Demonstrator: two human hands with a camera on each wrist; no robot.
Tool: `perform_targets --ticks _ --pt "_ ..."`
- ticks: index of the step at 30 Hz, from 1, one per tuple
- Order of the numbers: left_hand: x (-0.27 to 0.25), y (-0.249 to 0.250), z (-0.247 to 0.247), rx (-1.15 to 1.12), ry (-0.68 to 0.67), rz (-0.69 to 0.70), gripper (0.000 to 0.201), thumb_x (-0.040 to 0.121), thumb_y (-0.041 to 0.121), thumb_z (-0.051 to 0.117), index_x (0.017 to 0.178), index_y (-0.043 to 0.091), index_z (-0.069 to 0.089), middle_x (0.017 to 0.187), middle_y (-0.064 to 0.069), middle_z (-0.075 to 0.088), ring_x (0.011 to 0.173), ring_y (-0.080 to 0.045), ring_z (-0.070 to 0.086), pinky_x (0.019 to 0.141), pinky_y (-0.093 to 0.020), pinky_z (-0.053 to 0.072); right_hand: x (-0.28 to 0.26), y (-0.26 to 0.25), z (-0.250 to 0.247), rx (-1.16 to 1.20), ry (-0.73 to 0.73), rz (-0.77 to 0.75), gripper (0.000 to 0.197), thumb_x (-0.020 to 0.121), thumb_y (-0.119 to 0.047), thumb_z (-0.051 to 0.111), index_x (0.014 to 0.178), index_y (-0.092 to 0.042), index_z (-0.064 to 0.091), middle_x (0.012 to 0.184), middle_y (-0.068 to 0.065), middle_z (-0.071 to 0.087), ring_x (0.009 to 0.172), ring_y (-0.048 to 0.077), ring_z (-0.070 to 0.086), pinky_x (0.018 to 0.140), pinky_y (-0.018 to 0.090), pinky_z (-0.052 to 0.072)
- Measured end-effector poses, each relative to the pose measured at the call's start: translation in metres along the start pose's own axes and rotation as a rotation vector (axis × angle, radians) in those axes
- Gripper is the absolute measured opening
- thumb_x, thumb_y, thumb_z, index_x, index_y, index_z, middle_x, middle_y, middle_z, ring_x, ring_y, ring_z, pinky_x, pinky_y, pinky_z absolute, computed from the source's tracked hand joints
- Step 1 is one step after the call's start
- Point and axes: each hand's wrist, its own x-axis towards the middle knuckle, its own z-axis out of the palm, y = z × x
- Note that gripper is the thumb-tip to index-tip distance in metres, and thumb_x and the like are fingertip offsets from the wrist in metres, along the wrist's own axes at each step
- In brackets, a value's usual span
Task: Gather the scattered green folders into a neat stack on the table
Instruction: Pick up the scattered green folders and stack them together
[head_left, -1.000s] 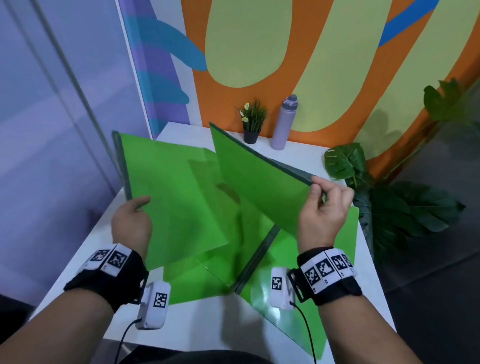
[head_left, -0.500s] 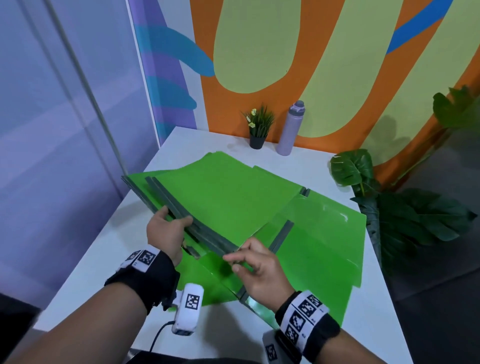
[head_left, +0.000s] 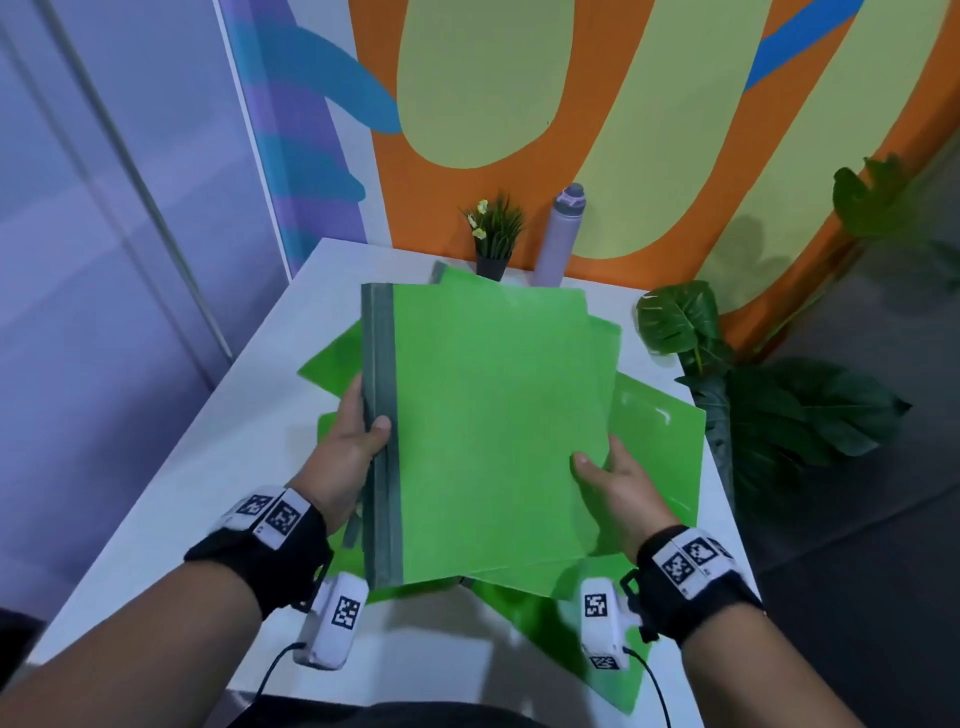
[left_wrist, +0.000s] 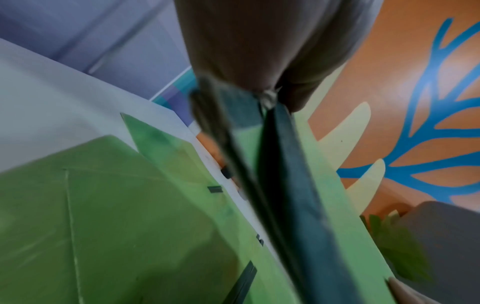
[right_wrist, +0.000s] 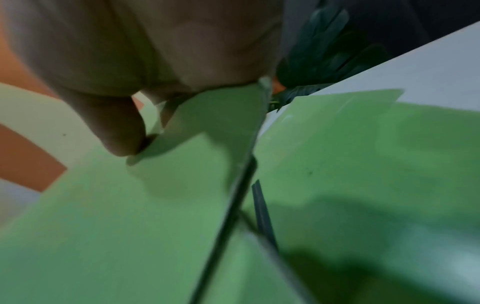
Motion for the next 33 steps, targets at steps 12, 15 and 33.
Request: perform_targets --ticks 12,15,33 --pt "-0.004 -0.083 0.066 1.012 -0.245 -0.265 0.03 0.094 0.024 0.054 0.116 0.008 0.066 0.12 -0.013 0.068 0.111 -0.028 0.063 0.092 -0.031 0.048 -0.02 0.019 -0.105 -0.102 0.45 -0.154 0.061 0.086 -0.026 0.066 0.141 -0.025 0.041 0.144 0.001 0.045 0.135 0.025 0.04 0.109 0.053 0.036" --pt "-0.008 -0.102 0.083 1.169 -0.347 -0.289 0.029 0.09 0.031 0.061 0.089 0.004 0.069 0.093 -0.014 0.071 0.082 -0.024 0.064 0.08 -0.032 0.056 -0.028 0.018 -0.12 -0.116 0.517 -0.197 0.055 0.091 -0.013 0.061 0.142 -0.018 0.041 0.139 0.004 0.049 0.13 0.024 0.044 0.109 0.047 0.037" --pt "-0.013 -0.144 0.135 1.439 -0.378 -0.279 0.054 0.083 0.049 0.066 0.119 0.011 0.053 0.116 -0.006 0.058 0.104 -0.023 0.06 0.088 -0.034 0.052 -0.032 0.018 -0.14 -0.181 0.513 -0.309 0.044 0.091 -0.003 0.059 0.131 -0.02 0.051 0.111 -0.004 0.061 0.108 0.016 0.059 0.099 0.034 0.046"
